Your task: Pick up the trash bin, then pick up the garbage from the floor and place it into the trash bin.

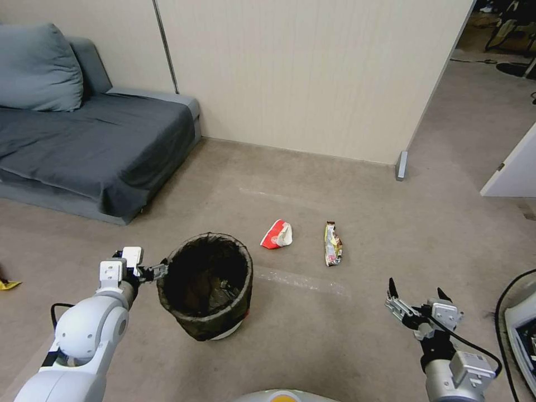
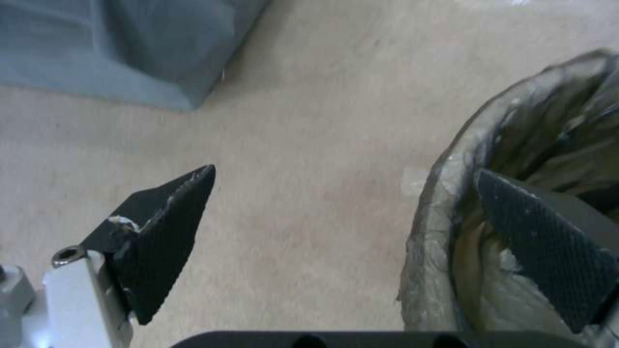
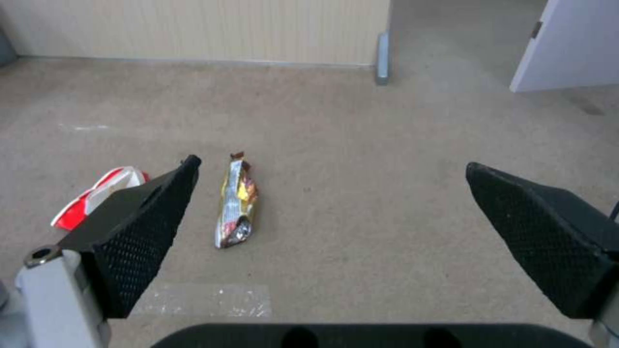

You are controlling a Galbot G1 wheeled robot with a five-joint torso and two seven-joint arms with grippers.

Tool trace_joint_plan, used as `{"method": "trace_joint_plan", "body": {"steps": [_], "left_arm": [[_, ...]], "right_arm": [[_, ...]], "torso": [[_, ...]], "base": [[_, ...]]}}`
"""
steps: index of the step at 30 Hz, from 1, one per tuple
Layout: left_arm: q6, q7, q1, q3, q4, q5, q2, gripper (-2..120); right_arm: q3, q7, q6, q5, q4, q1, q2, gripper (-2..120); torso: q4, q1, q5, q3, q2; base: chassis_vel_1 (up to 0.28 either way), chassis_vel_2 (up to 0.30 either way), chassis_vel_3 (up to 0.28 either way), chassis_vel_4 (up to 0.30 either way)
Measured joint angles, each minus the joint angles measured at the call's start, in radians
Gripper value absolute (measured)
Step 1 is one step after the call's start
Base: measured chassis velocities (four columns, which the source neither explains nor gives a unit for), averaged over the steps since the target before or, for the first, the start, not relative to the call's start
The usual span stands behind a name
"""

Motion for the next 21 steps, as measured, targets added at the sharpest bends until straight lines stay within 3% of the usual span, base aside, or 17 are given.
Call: {"method": "trace_joint_plan", "body": {"steps": [10, 21], "left_arm": [[-0.001, 0.047, 0.043, 0.006, -0.079, 0.05, -0.01, 100], [-0.002, 0.074, 0.049, 0.025, -0.031, 0.06, -0.027, 100]], "right_arm": [[-0.013, -0.011, 0.0, -0.01, -0.002, -0.002, -0.003, 100], [-0.023, -0.013, -0.003, -0.011, -0.011, -0.001, -0.006, 100]], "torso": [[0.0003, 0.0, 0.0004, 0.0, 0.0], [0.0003, 0.0, 0.0003, 0.0, 0.0]], "base": [[0.0, 0.0, 0.0, 0.0], [0.0, 0.0, 0.0, 0.0]]}}
